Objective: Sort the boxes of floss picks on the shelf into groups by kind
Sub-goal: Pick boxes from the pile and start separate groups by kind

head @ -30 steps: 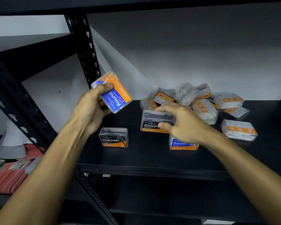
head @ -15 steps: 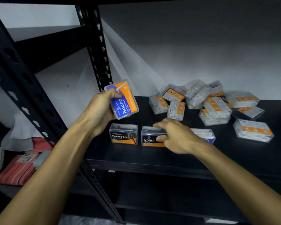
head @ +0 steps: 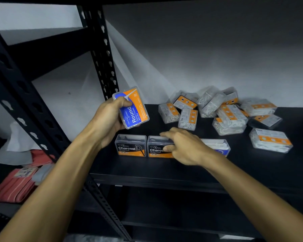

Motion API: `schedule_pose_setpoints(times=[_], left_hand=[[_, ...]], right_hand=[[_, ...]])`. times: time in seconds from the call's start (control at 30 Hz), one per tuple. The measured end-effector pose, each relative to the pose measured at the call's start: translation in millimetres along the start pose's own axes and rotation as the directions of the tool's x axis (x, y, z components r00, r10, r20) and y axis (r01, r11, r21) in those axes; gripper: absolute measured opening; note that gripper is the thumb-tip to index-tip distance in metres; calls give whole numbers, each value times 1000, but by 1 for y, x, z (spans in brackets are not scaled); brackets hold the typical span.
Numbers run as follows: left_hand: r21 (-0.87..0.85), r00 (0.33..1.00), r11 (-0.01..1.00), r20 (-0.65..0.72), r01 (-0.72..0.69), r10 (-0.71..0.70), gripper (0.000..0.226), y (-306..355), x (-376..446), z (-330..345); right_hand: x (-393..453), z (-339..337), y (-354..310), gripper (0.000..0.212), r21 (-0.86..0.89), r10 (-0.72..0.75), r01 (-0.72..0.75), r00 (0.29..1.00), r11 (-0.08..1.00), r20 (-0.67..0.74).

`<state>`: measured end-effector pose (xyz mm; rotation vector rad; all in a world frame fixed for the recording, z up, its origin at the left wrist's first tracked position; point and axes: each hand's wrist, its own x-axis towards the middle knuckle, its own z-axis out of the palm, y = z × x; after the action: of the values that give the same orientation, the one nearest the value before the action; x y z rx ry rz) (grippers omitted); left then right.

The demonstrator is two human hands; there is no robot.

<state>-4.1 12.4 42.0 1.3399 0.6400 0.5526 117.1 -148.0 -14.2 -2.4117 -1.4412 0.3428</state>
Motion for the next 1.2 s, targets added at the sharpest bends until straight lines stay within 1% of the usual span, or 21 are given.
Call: schedule_pose_setpoints(times=[0.13, 0.3, 0.43, 0.5, 0.6, 0.63, 0.77, 0.83, 0.9, 1.0, 1.07, 1.13, 1.2], left_hand=[[0, 1000, 1000, 9, 11, -11, 36, -1, -1, 2], [-39, 999, 999, 39, 38, -36, 40, -2, -1, 5], [-56, 996, 997, 77, 44, -39, 57, -4, -1, 8], [-57, 995, 998, 91, 32, -27, 56, -4, 1, 12], [-38, 995, 999, 102, -19, 22, 37, -4, 6, 23], [-29, 994, 999, 105, -38, 40, 35, -4, 7, 28], [-9, 989, 997, 125, -82, 82, 38, -7, 10, 51], [-19, 987, 996, 137, -84, 86, 39, -9, 10, 66], [-20, 979, 995, 179, -94, 96, 37, -11, 8, 81], [36, 956, 992, 271, -122, 108, 39, -13, 4, 104], [120, 935, 977, 330, -176, 128, 35, -16, 2, 121], [227, 905, 939, 396, -259, 154, 32, -18, 1, 140], [319, 866, 882, 471, -346, 169, 35, -22, 1, 161]], right_hand=[[-1, 1, 0, 54, -11, 0, 0, 1000, 1000, 2], [-2, 0, 1, 64, -17, -4, 4, 1000, 1000, 26], [-7, -5, 1, 71, -13, -11, 11, 1000, 1000, 14], [-12, -10, 3, 72, 5, -23, 23, 999, 1000, -25], [-24, -21, 11, 68, 38, -29, 34, 993, 999, -111], [-29, -25, 17, 66, 50, -29, 37, 989, 998, -148], [-51, -43, 45, 57, 101, 1, 32, 951, 994, -310], [-62, -51, 63, 50, 103, 38, 2, 921, 995, -388], [-74, -58, 82, 45, 130, 97, -44, 897, 991, -431], [-91, -63, 107, 49, 168, 162, -93, 872, 981, -462], [-100, -65, 121, 53, 194, 216, -139, 858, 971, -465], [-107, -65, 133, 56, 241, 262, -163, 842, 957, -471], [-113, -65, 142, 59, 259, 277, -166, 831, 951, -483]])
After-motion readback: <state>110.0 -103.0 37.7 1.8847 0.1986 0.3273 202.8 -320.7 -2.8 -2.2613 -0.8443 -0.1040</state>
